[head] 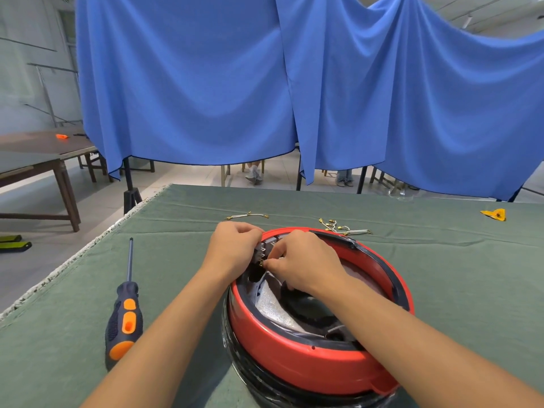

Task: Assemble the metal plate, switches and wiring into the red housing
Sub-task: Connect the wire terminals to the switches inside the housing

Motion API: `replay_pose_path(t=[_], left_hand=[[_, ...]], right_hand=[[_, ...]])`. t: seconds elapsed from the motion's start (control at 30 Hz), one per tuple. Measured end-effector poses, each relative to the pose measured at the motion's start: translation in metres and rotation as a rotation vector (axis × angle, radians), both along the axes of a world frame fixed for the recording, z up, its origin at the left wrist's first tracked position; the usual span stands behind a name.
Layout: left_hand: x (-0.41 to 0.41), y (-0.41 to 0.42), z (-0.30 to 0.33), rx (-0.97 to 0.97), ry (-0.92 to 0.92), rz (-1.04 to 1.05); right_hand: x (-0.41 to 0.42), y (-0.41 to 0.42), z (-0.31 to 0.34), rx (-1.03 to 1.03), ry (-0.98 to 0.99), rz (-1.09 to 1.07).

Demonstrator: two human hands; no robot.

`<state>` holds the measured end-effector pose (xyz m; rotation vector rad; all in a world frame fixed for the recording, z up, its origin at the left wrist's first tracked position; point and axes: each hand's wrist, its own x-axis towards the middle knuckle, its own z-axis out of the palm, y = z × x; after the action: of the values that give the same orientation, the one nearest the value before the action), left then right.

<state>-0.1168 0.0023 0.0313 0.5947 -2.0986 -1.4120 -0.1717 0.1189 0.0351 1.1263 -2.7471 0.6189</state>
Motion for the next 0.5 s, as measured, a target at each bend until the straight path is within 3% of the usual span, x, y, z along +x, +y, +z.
replay_pose_path(t=[0.5], left_hand=[[-0.0003,0.0000,-0.0004,-0.009,0.001,0.026]], right_hand=[[0.0031,-0.0001,0.0018,0.055,0.052,0.035]])
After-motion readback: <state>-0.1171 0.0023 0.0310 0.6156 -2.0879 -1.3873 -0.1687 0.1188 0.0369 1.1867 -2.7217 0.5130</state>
